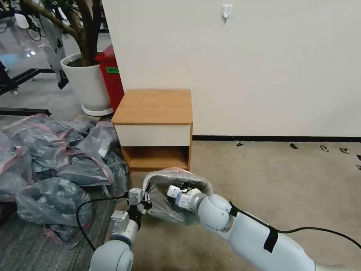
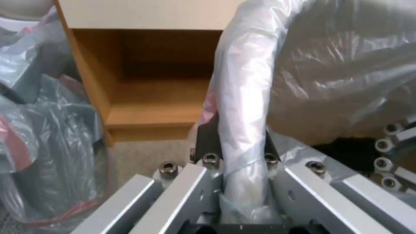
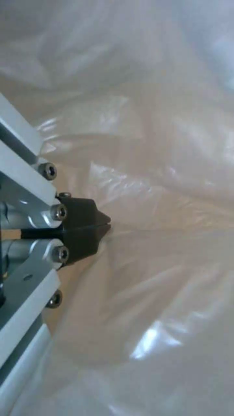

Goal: Pick up the garbage bag from the table and place it over the trash can.

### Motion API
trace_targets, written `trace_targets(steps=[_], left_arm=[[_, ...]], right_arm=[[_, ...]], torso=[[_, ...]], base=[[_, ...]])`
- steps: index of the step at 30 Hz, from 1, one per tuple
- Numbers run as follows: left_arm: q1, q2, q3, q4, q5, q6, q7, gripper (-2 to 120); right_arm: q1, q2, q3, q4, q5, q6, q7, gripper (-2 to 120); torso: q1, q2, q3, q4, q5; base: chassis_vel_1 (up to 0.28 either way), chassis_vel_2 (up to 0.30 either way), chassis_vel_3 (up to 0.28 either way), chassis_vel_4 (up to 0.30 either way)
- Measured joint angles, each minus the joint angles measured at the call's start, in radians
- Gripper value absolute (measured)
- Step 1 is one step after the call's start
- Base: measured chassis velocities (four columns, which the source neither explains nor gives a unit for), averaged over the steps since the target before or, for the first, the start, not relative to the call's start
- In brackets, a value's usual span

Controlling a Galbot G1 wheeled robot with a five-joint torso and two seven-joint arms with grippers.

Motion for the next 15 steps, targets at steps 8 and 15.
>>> trace_targets(steps=[8,15], left_arm=[[0.006,0.000,0.004,-0.008,-0.006,0.003,0.001,2],[0.004,0.000,0.000,-0.004,-0.008,0.005,0.001,2]], right_arm=[[-0.001,-0.013,0.000,0.001,0.023,0.038,0.001,0],[-0.002,-0.035,-0.001,0.019,0.057,0.073,-0.032,0]], torso=[[0.000,0.000,0.000,0.0000,0.0000],[0.000,0.000,0.000,0.0000,0.0000]], base=[[0.000,0.000,0.000,0.000],[0.000,0.000,0.000,0.000]])
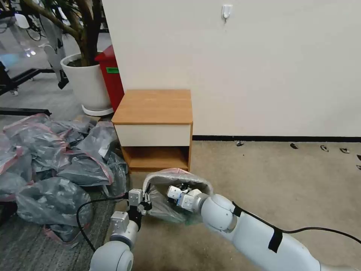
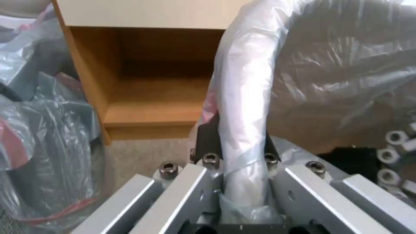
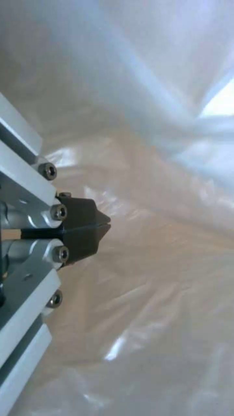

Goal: Pick up the garbage bag from the table and place it over the trash can.

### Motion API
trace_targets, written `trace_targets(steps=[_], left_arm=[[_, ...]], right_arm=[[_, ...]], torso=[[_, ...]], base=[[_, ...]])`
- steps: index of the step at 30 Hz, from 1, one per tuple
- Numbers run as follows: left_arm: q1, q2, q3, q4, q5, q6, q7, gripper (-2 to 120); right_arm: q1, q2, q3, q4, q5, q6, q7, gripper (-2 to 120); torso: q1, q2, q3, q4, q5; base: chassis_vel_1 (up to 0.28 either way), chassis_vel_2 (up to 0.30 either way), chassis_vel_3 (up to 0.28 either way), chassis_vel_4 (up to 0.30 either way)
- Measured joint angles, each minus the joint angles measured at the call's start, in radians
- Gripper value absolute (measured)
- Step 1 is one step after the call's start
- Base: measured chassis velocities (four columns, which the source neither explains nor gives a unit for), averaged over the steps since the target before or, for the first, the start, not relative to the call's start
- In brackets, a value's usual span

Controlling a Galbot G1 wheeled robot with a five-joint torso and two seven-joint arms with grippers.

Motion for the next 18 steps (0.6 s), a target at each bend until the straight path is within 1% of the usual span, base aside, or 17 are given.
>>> trace_targets(steps=[4,7,8,11,18], left_arm=[[0.000,0.000,-0.001,0.001,-0.021,0.012,-0.002,2],[0.002,0.002,-0.006,0.002,-0.028,0.017,-0.004,2],[0.002,0.002,-0.006,0.002,-0.028,0.017,-0.004,2],[0.004,0.004,-0.009,0.004,-0.029,0.018,-0.004,2],[0.007,0.006,-0.008,0.004,-0.028,0.019,-0.003,2]], right_arm=[[-0.002,-0.010,0.005,0.015,0.035,0.025,-0.023,0],[-0.002,-0.022,0.017,0.023,0.050,0.071,-0.049,0],[-0.002,-0.022,0.017,0.023,0.050,0.071,-0.049,0],[-0.002,-0.035,0.025,0.025,0.070,0.115,-0.060,0],[-0.003,-0.035,0.035,0.013,0.102,0.168,-0.060,0]], torso=[[0.000,0.000,0.000,0.0000,0.0000],[0.000,0.000,0.000,0.0000,0.0000],[0.000,0.000,0.000,0.0000,0.0000],[0.000,0.000,0.000,-0.0001,0.0000],[0.000,0.000,0.000,0.0000,0.0000]], base=[[0.000,0.000,0.000,0.000],[0.000,0.000,0.000,0.000],[0.000,0.000,0.000,0.000],[0.000,0.000,0.000,0.000],[0.000,0.000,0.000,0.000]])
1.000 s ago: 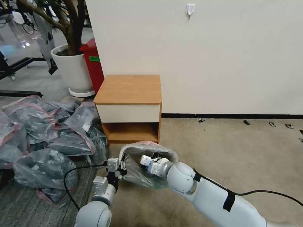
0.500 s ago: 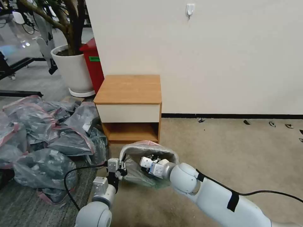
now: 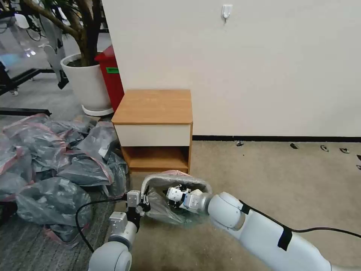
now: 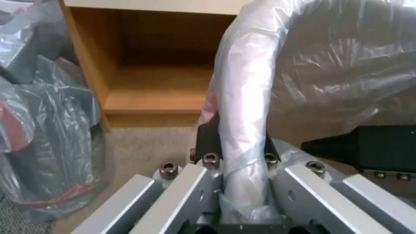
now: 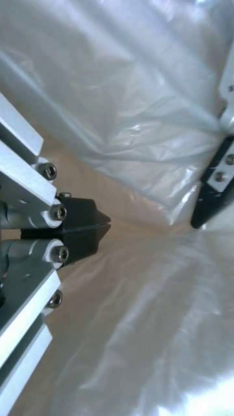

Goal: Pick up the garbage bag from the table and place it over the trash can.

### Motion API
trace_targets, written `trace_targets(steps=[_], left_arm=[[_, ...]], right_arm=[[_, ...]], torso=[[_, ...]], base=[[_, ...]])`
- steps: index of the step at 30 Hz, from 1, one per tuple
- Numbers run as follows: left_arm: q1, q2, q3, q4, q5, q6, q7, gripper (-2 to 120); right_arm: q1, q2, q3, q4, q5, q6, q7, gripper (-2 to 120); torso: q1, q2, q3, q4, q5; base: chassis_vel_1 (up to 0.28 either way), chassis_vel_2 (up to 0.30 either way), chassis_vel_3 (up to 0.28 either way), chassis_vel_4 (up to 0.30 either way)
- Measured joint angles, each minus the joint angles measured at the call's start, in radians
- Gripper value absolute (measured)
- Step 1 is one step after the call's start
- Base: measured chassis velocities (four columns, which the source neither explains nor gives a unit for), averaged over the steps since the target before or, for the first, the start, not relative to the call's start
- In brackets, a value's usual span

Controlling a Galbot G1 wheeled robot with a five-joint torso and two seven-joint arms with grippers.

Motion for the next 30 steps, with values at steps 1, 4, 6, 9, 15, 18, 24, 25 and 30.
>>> trace_targets(steps=[1,4,6,9,15,18,24,25,30], left_arm=[[-0.002,0.000,-0.001,0.002,0.000,0.001,0.000,2],[-0.006,0.001,-0.004,0.007,0.000,0.001,0.000,2],[-0.008,0.001,-0.007,0.012,0.000,0.001,0.000,2],[-0.010,0.001,-0.011,0.018,-0.010,0.001,-0.003,2],[-0.013,0.005,-0.016,0.020,-0.068,0.015,-0.027,2],[-0.013,0.009,-0.018,0.016,-0.104,0.027,-0.037,2],[-0.008,0.021,-0.020,-0.008,-0.211,0.069,-0.075,2],[-0.005,0.023,-0.020,-0.019,-0.247,0.083,-0.091,2],[0.003,0.028,-0.015,-0.061,-0.360,0.148,-0.165,1]], right_arm=[[0.000,-0.003,0.001,0.003,0.004,0.002,-0.001,0],[0.000,-0.013,0.003,0.016,0.018,0.005,-0.003,0],[-0.003,-0.024,0.007,0.029,0.032,0.007,-0.004,0],[-0.012,-0.038,0.028,0.048,0.047,0.019,-0.004,0],[-0.051,-0.102,0.106,0.137,0.094,0.058,0.000,0],[-0.093,-0.146,0.177,0.210,0.122,0.076,0.004,0],[-0.229,-0.244,0.374,0.366,0.200,0.143,0.065,0],[-0.284,-0.263,0.451,0.402,0.220,0.171,0.097,0],[-0.452,-0.224,0.665,0.463,0.222,0.271,0.273,0]], torso=[[0.000,0.000,0.000,0.0000,0.0000],[0.000,0.000,0.000,0.0000,0.0000],[0.000,0.000,0.000,0.0000,0.0000],[0.000,0.000,0.000,0.0000,0.0000],[0.000,0.000,0.000,0.0001,0.0000],[0.000,0.000,0.000,0.0001,-0.0001],[0.000,0.000,0.000,0.0000,-0.0002],[0.000,0.000,0.000,-0.0001,0.0001],[0.000,0.000,0.000,0.0003,0.0000]], base=[[0.000,0.000,0.000,0.000],[0.000,0.000,0.000,0.000],[0.000,0.000,0.000,0.000],[0.000,0.000,0.000,0.000],[0.000,0.000,0.000,0.000],[0.000,0.000,0.000,0.000],[0.000,0.000,0.000,0.000],[0.000,0.000,0.000,0.000],[0.000,0.000,0.000,0.000]])
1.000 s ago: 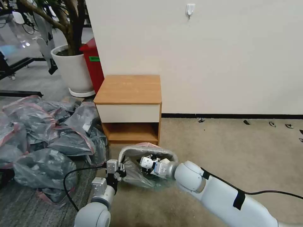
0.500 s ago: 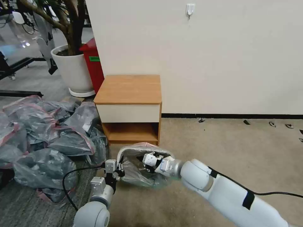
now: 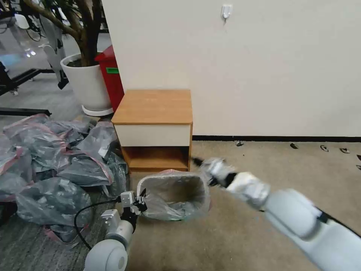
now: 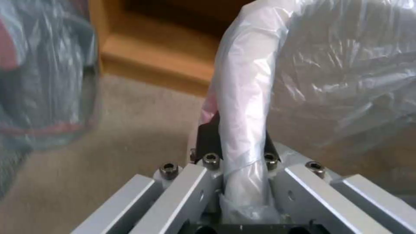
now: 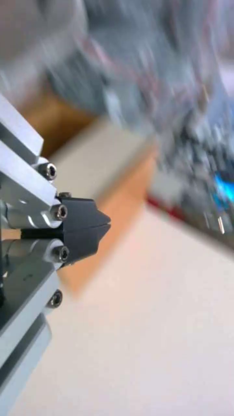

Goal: Pick up the garbage bag from the table and place it over the trash can.

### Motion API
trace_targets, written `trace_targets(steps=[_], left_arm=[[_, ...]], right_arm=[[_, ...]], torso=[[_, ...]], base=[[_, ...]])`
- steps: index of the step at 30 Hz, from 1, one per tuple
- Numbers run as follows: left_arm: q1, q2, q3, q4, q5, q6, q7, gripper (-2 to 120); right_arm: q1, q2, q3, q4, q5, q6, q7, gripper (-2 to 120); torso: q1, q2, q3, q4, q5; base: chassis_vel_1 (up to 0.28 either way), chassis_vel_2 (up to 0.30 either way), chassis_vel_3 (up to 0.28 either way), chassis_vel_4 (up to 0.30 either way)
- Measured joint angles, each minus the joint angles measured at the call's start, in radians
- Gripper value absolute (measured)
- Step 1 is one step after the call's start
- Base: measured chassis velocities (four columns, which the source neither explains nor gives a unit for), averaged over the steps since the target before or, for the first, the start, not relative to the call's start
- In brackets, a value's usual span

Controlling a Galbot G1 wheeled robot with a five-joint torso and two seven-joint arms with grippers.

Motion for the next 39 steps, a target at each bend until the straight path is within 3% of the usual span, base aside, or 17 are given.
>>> trace_targets(steps=[7,9,14,22,26,31,39], left_arm=[[-0.004,0.017,0.014,-0.061,-0.146,0.119,-0.120,1],[-0.010,0.031,0.023,-0.089,-0.216,0.177,-0.166,1],[-0.036,0.056,0.042,-0.094,-0.296,0.230,-0.225,1],[-0.101,0.083,0.076,-0.049,-0.360,0.249,-0.309,1],[-0.142,0.084,0.113,-0.013,-0.369,0.270,-0.362,1],[-0.168,0.078,0.135,0.008,-0.385,0.307,-0.412,1],[-0.189,0.077,0.146,0.032,-0.400,0.332,-0.443,1]], right_arm=[[-0.227,0.156,0.140,0.023,-0.074,0.091,0.189,2],[-0.295,0.227,0.188,0.023,-0.129,0.128,0.218,12],[-0.346,0.307,0.225,0.023,-0.162,0.140,0.259,28],[-0.367,0.342,0.230,0.008,-0.169,0.144,0.284,50],[-0.355,0.336,0.235,-0.012,-0.166,0.150,0.288,74],[-0.346,0.336,0.227,-0.024,-0.165,0.151,0.289,91],[-0.329,0.334,0.221,-0.041,-0.161,0.151,0.291,100]], torso=[[0.000,0.000,0.000,-0.0003,0.0001],[0.000,0.000,0.000,-0.0003,0.0001],[0.000,0.000,0.000,-0.0002,-0.0001],[0.000,0.000,0.000,-0.0002,-0.0001],[0.000,0.000,0.000,-0.0001,-0.0001],[0.000,0.000,0.000,-0.0002,-0.0001],[0.000,0.000,0.000,-0.0002,0.0001]], base=[[0.000,0.000,0.000,0.000],[0.000,0.000,0.000,0.000],[0.000,0.000,0.000,0.000],[0.000,0.000,0.000,0.000],[0.000,0.000,0.000,0.000],[0.000,0.000,0.000,0.000],[0.000,0.000,0.000,0.000]])
